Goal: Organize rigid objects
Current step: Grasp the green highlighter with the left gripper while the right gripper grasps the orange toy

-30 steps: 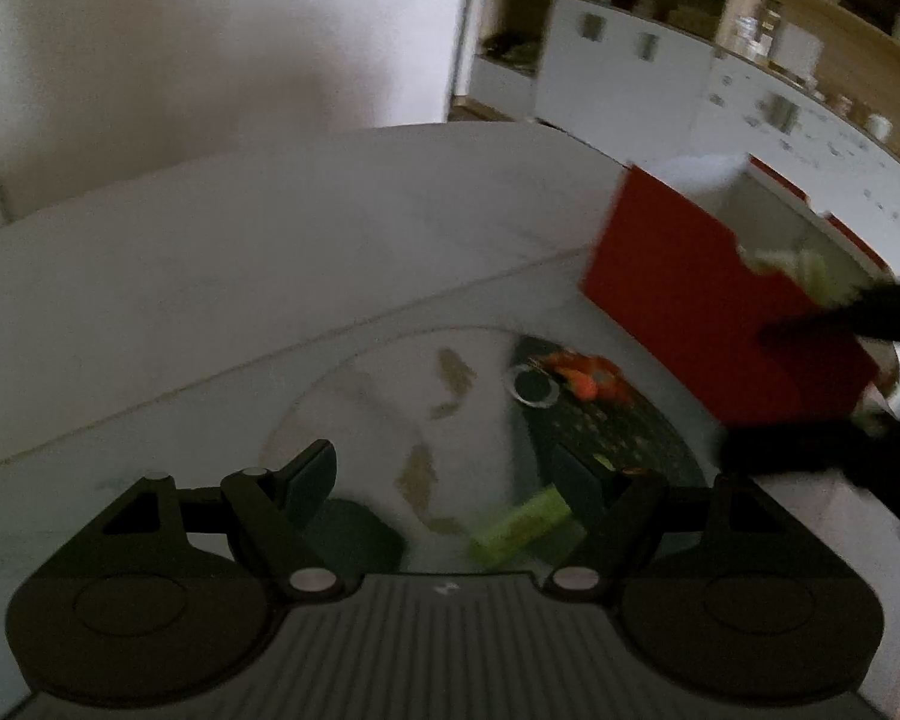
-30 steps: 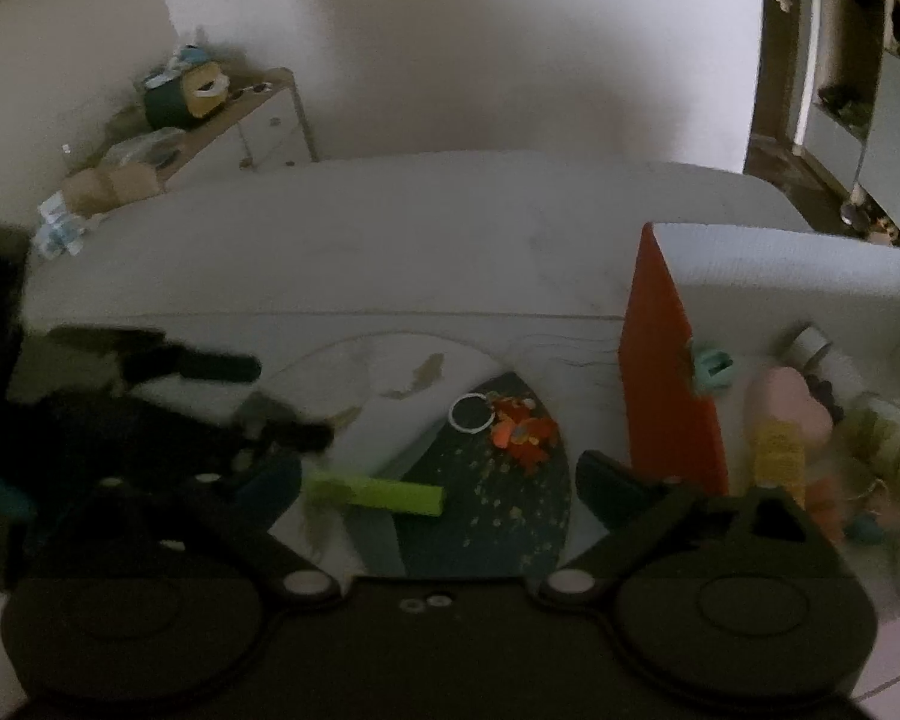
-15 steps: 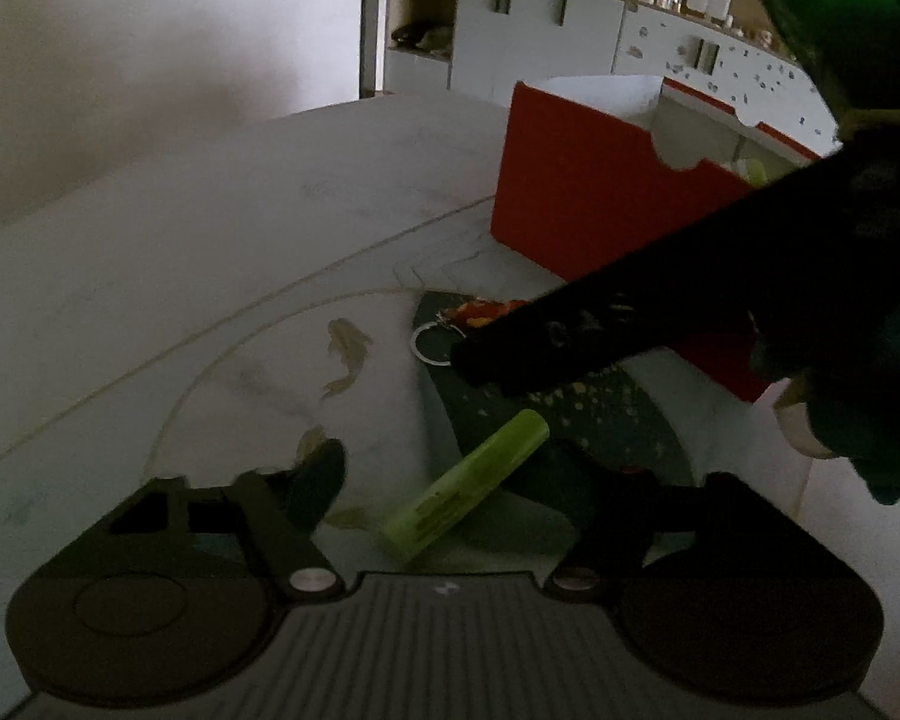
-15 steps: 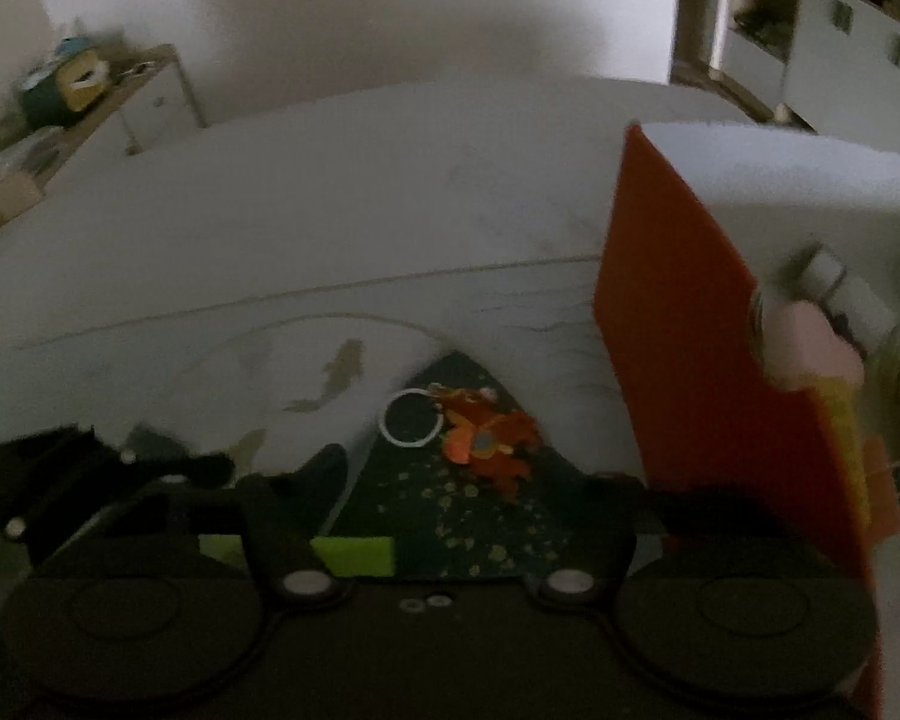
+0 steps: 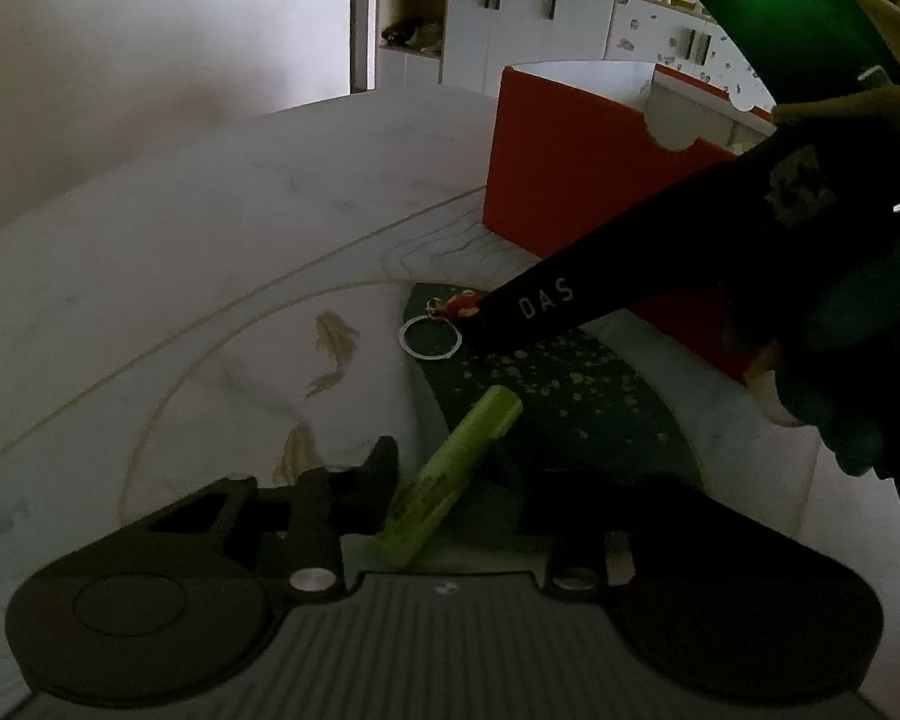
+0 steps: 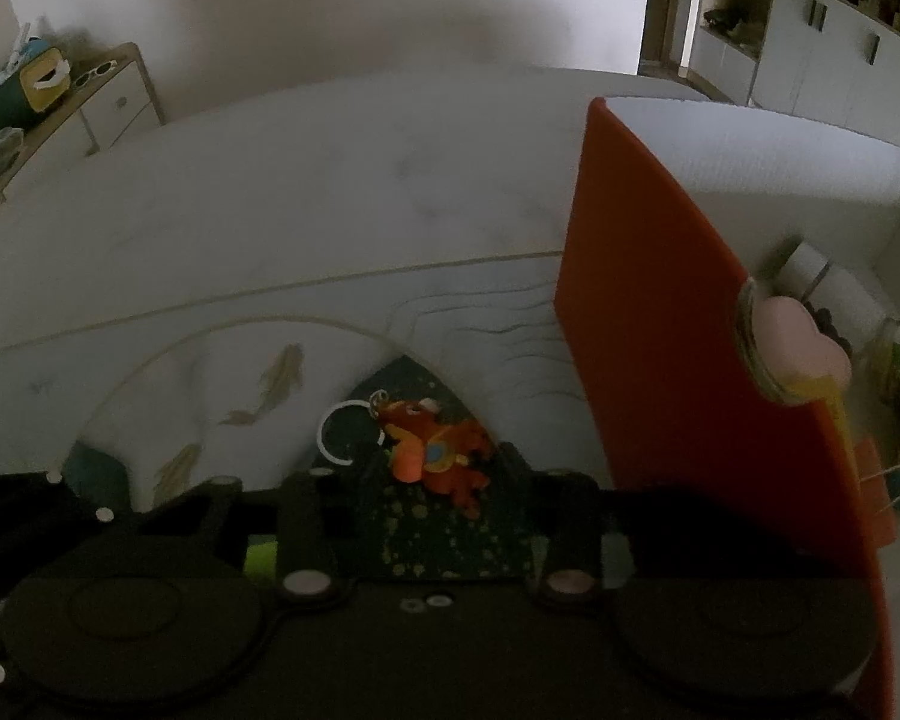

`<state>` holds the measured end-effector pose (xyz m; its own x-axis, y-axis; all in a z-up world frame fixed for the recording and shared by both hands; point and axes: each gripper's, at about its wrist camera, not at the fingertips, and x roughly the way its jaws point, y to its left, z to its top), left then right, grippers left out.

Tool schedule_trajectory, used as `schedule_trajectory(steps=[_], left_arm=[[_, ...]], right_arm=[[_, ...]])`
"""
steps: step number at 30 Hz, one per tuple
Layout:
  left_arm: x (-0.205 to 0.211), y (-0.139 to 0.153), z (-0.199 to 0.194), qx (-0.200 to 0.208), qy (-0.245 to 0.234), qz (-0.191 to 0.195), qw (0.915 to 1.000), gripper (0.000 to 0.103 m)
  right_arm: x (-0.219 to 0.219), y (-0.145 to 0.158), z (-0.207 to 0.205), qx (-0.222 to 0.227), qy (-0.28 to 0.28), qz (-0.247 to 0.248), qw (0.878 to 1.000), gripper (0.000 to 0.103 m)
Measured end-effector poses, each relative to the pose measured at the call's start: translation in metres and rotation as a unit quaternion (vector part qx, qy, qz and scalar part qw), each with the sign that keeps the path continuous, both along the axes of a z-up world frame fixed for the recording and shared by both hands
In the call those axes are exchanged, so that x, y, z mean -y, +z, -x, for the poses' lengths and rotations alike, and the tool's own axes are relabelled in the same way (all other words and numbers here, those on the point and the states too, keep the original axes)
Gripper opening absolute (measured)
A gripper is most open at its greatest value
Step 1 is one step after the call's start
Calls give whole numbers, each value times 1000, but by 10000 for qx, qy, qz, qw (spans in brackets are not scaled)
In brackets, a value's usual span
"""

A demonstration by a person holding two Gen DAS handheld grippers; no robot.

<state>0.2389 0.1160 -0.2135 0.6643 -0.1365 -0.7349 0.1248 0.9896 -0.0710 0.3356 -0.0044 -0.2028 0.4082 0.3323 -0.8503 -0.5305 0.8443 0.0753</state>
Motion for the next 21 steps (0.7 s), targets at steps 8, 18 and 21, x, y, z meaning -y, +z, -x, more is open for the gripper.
schedule_trajectory(steps=[8,18,21], left_arm=[[6,3,6,-41,95,-183,9998,16],[2,16,18,-187,552,108,9982,16],[1,26,22,-167,646,209,9976,16]], right_arm=[[2,7,4,37,87,-104,9999,36],[16,41,25,171,201,-412,9988,36],[22,53,30,202,205,-531,9982,36]])
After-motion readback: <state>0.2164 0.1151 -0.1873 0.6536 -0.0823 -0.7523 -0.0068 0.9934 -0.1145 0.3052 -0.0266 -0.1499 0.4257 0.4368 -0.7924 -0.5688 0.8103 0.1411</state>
